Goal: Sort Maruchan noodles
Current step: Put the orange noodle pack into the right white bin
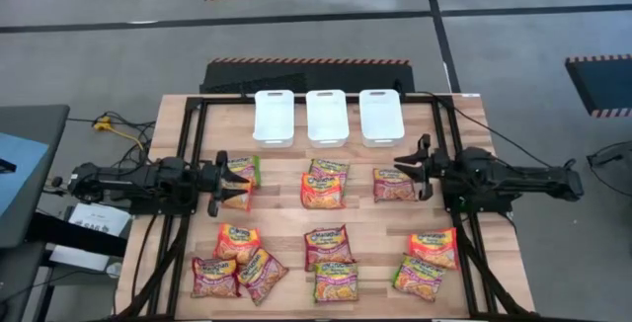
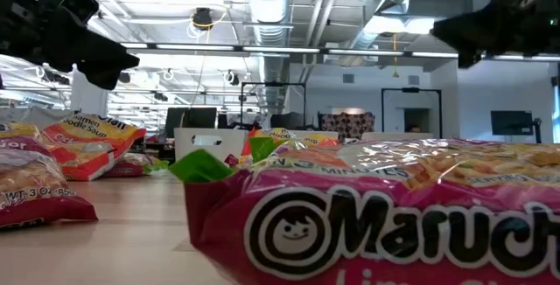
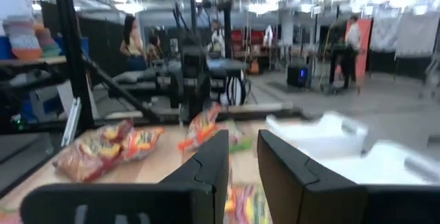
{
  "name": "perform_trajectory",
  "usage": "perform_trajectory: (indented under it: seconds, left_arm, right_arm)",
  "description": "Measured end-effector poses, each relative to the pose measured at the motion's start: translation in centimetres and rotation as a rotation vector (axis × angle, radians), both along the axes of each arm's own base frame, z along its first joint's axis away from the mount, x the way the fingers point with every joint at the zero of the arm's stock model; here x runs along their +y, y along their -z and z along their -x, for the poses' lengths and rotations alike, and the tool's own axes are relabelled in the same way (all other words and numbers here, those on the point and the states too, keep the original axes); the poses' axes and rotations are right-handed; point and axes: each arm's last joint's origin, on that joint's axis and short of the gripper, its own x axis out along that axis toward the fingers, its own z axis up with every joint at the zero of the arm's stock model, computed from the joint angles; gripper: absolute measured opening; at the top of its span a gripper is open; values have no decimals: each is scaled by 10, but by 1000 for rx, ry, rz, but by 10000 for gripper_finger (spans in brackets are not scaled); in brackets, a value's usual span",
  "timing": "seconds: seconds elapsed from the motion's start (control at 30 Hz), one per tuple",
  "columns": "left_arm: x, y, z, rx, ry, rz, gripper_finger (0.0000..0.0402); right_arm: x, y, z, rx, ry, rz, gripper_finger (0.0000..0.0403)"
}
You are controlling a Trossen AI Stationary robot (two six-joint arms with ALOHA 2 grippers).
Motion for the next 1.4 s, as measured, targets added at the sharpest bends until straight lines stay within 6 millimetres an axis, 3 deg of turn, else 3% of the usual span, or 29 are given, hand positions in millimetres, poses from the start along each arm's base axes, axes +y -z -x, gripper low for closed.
perform_trajectory:
  seconds: [0.33, 0.5, 0.7, 1.1, 1.4]
  left_arm:
    - [4, -5, 0, -61, -143, 138, 130]
    - [7, -15, 2, -160, -259, 41, 130]
    - [7, -25, 3, -234, -270, -121, 130]
    - [8, -26, 3, -243, -277, -128, 130]
    - [8, -20, 2, -190, -271, -90, 130]
  right_arm:
    - [1, -37, 8, -183, 35, 138, 189]
    - [1, -63, 15, -334, 63, 202, 224]
    - [1, -98, 12, -387, 86, 252, 230]
    - [-5, -148, -49, -176, 89, 325, 230]
    - [-34, -139, -104, 235, 125, 160, 230]
